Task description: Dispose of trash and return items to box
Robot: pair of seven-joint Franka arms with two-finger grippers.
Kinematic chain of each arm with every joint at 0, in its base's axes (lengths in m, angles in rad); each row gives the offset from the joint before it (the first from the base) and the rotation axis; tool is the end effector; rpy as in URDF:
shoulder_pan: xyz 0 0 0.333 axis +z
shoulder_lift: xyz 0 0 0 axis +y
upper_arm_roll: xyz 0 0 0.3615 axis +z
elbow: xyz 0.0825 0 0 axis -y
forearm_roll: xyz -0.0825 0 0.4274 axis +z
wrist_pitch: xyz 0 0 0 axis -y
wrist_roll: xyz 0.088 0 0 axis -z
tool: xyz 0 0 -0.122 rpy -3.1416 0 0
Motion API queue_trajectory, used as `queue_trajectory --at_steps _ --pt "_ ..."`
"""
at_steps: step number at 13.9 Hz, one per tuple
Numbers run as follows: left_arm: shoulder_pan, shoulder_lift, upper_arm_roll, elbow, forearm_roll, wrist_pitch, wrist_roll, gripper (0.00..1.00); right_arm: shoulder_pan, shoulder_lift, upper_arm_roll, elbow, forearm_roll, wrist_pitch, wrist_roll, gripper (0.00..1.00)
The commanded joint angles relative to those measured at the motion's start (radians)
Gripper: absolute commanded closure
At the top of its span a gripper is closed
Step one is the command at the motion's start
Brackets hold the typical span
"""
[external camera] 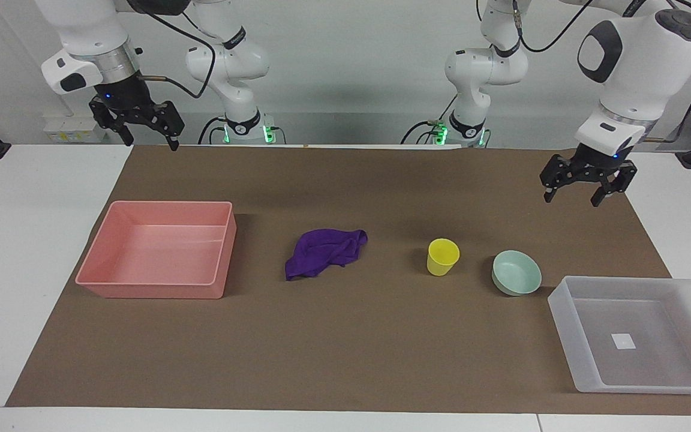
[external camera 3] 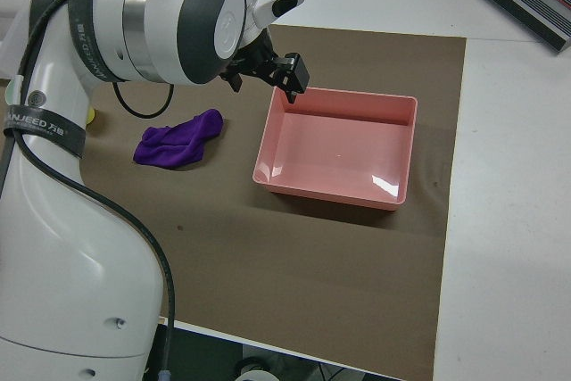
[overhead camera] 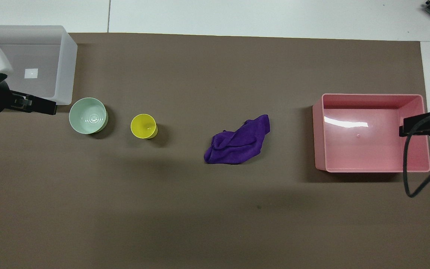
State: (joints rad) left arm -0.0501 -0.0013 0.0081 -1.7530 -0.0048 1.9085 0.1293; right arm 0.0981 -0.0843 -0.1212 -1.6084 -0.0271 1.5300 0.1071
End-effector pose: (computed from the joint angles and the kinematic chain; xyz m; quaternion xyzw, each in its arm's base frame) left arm 0.6227 -0.0266 0.5921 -0.9933 0.0847 -0.0783 0.0011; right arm 0.5635 -0.0197 0.6807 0.9978 -0.0654 0.0030 0.0083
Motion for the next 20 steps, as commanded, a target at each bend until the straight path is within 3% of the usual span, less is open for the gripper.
queue_trajectory --at_steps 1,4,8,13,16,18,20 --pt "0.021 -0.025 -0.007 -0.127 0.008 0.105 -0.005 0.0 -0.009 -0.018 0.018 -0.03 -0.008 0.005 -0.007 0.0" --pt "0.041 -0.019 -0.007 -0.238 0.005 0.243 -0.016 0.0 0.04 -0.017 0.02 -0.073 0.001 0.068 -0.012 0.0" --pt "0.041 0.05 -0.007 -0.276 0.003 0.345 -0.124 0.0 0.135 0.027 0.02 -0.171 0.003 0.258 0.022 0.0" --pt "0.041 0.058 -0.007 -0.431 0.003 0.53 -0.27 0.0 0.281 0.19 0.022 -0.242 0.045 0.527 0.177 0.0" --pt "0.033 0.083 -0.01 -0.442 0.003 0.569 -0.431 0.0 0.341 0.28 0.023 -0.3 0.11 0.717 0.181 0.0" --pt "0.03 0.118 -0.01 -0.442 0.003 0.615 -0.534 0.0 0.351 0.298 0.023 -0.376 0.137 0.841 0.169 0.0" --pt "0.027 0.156 -0.01 -0.434 0.003 0.644 -0.601 0.0 0.353 0.299 0.026 -0.422 0.141 0.884 0.16 0.0"
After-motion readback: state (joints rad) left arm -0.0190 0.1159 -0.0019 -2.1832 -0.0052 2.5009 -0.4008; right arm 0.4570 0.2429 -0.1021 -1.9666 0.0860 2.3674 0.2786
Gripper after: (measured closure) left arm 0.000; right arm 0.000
